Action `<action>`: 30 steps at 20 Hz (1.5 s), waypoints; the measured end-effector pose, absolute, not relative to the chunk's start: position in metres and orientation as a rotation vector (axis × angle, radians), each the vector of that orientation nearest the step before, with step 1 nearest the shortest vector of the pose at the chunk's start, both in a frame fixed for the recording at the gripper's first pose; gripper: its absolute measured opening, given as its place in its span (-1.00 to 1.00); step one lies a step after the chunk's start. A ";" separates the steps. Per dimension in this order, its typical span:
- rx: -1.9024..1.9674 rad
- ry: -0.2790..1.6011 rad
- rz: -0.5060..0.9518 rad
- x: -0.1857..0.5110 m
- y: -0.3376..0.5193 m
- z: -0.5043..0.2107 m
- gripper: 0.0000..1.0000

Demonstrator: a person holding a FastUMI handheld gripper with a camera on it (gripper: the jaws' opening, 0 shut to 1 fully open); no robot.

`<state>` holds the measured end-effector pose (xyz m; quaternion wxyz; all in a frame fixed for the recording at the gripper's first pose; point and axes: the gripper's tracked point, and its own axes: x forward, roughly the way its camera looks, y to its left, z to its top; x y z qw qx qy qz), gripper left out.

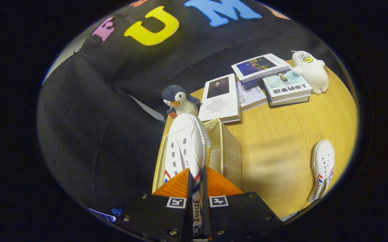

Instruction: Open the storage box then place both shoes into the box .Put the left shoe in first, then the right shoe, with the right side of both shoes facing outward in a uniform manner.

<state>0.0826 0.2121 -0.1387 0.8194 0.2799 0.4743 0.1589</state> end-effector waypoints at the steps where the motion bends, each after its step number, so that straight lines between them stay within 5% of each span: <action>1: 0.592 1.014 0.337 0.085 0.219 -0.142 -0.78; 29: 0.476 1.168 0.260 0.082 0.323 -0.257 -0.78; 30: 0.507 1.144 0.303 0.084 0.330 -0.246 -0.61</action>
